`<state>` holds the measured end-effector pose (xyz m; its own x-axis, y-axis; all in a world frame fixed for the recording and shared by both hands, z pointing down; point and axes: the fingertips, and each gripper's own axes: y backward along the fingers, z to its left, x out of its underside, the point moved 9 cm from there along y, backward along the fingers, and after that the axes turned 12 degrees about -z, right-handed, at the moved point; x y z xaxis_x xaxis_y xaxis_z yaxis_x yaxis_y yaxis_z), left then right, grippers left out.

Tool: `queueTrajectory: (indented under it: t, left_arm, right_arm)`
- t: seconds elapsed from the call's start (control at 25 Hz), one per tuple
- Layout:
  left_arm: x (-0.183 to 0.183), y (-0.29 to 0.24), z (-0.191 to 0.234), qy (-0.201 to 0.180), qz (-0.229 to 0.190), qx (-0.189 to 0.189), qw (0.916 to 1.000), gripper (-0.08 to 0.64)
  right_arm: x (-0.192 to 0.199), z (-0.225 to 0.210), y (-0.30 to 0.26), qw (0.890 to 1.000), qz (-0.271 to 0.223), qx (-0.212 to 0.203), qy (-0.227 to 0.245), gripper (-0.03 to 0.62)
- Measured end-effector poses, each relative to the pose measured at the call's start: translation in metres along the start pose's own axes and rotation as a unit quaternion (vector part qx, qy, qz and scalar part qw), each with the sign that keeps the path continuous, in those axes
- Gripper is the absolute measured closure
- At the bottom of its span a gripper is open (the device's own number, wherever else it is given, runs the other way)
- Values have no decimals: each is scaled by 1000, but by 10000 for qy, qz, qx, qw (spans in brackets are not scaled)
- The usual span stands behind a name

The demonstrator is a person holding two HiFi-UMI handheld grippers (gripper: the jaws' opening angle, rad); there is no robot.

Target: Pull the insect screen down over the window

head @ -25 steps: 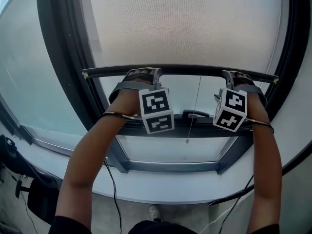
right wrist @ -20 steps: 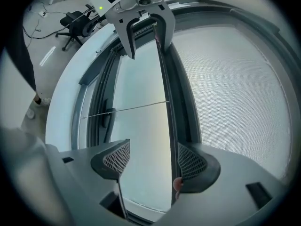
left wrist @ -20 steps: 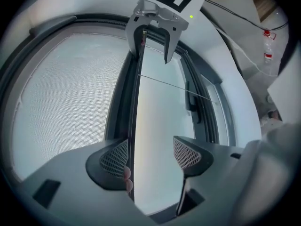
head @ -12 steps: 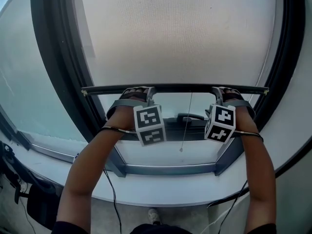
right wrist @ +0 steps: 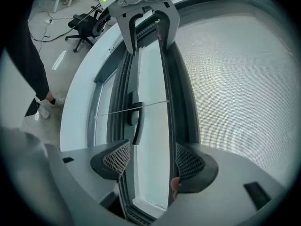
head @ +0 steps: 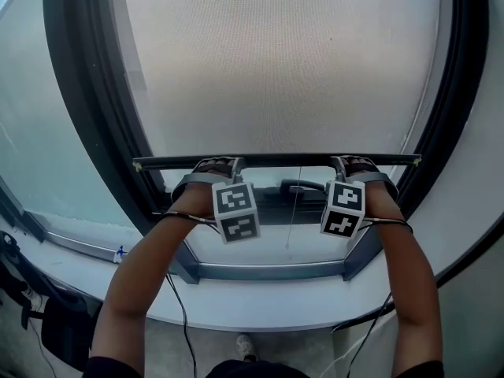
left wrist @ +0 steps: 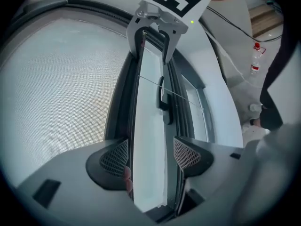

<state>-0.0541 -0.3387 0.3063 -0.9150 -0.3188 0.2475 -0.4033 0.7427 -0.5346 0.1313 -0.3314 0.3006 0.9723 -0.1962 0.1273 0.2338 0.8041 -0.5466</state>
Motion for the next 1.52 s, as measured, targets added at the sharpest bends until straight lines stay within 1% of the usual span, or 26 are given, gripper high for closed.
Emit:
queueTrajectory:
  t: [0.08, 0.24, 0.36, 0.44, 0.52, 0.64, 0.76, 0.84, 0.92, 1.08, 1.36, 1.52]
  left_arm:
    - [2, -8, -10, -13, 25, 74, 10000, 258]
    - [5, -15, -23, 138, -37, 129, 9998, 258]
    - [10, -26, -42, 239, -15, 349, 9991, 258]
    - [14, -38, -60, 124, 50, 389, 9992, 258]
    - [18, -48, -74, -25, 97, 292, 9995, 258]
    - [20, -55, -80, 36, 48, 240, 9997, 258]
    - [25, -62, -91, 85, 69, 427, 9990, 258]
    - [29, -70, -104, 45, 112, 524, 9986, 258]
    - [31, -77, -115, -32, 152, 477, 9987, 258]
    - [32, -85, -120, -37, 269, 356, 9990, 258]
    - [33, -92, -127, -9, 373, 381, 9986, 258]
    - [32, -89, -124, 139, 294, 442, 9985, 258]
  right_arm:
    - [2, 10, -7, 10000, 7, -92, -37, 295]
    - [4, 25, -15, 9998, 76, -147, -127, 295]
    - [5, 44, -26, 9992, 58, -335, -214, 295]
    - [9, 62, -38, 9987, 31, -437, -249, 295]
    - [13, 75, -45, 9984, -22, -447, -354, 295]
    - [14, 79, -51, 9977, -53, -488, -466, 295]
    - [14, 90, -59, 9967, 7, -685, -437, 295]
    - [15, 102, -66, 9959, 53, -810, -404, 295]
    - [17, 113, -73, 9954, 79, -869, -394, 295]
    - [19, 115, -78, 9948, 31, -909, -453, 295]
    - [21, 122, -83, 9941, -2, -950, -517, 295]
    - [20, 120, -81, 9937, -18, -993, -518, 295]
